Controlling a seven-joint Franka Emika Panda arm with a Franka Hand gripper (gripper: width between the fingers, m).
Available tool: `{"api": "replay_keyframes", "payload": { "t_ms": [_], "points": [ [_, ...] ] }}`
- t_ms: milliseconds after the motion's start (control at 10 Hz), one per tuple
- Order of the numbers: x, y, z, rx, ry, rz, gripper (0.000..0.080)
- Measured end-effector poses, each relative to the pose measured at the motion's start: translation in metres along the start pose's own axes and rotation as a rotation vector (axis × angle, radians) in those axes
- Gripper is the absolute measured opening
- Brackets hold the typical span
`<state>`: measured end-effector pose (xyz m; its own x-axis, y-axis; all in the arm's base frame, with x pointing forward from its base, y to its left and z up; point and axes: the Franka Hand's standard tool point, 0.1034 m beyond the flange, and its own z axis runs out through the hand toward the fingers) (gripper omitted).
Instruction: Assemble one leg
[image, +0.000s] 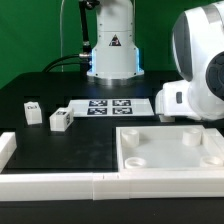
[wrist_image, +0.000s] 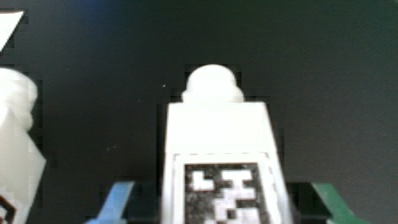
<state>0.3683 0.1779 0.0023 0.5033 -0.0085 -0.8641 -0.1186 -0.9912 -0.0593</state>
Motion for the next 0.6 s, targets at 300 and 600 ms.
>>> {"api": "replay_keyframes", "payload": {
  "t_ms": [300, 600],
  "points": [
    [0.0000, 0.0000, 0.0000, 0.000, 0.000, 0.000, 0.0285],
    [-0.0034, 0.0014, -0.0082, 0.002, 0.013, 0.001, 0.0287]
  ]
}}
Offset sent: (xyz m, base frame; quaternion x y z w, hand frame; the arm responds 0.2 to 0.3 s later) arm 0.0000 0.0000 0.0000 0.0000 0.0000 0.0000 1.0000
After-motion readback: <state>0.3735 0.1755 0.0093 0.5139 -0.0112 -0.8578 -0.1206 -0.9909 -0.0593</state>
